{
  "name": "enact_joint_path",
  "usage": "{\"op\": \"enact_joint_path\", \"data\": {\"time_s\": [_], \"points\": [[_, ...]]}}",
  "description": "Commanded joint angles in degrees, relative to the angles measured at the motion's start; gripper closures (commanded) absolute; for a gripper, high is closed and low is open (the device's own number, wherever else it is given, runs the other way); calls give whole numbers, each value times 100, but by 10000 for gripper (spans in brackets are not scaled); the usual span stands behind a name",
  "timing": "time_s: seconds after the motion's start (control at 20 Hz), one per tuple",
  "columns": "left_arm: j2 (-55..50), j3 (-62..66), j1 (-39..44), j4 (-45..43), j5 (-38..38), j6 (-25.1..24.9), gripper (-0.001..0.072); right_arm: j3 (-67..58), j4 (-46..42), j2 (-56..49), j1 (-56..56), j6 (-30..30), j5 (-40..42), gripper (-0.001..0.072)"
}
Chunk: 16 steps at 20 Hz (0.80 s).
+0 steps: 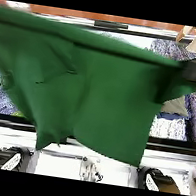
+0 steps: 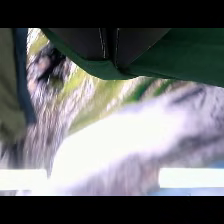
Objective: Fold the shirts.
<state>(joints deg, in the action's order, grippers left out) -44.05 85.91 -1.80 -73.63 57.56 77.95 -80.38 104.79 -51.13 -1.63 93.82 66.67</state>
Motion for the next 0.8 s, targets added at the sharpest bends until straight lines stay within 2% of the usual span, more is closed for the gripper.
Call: {"op": "enact_joint_path", "data": {"time_s": [0.0,0.15,0.25,0.35,0.5,0.6,0.65,0.7,0.75], "points": [[-448,-1434,0,-240,-328,140,673,723,254,-1362,-4,-35,-883,621],[-1200,-2072,2,-114,-1279,640,674,728,1226,-2505,-4,-42,-2179,621],[-1768,-2090,2,223,-1628,682,673,728,2144,-2953,-4,-44,-2909,621],[-2264,-2090,4,796,-1755,682,673,728,2612,-3206,-4,-42,-3366,621],[-2894,-2092,4,1438,-1405,802,673,730,2402,-3375,-4,-42,-3189,621],[-3161,-2090,-2,1436,-951,1290,671,730,2367,-3418,-7,-42,-2765,621],[-3215,-2090,-11,1436,-706,1366,624,728,2389,-3401,-7,-42,-2603,610],[-3215,-2076,-52,1432,-470,1364,463,728,2393,-3348,-7,-42,-2413,480],[-3200,-2017,-155,1421,-153,1360,233,721,2363,-3257,-22,-17,-2199,209]]}}
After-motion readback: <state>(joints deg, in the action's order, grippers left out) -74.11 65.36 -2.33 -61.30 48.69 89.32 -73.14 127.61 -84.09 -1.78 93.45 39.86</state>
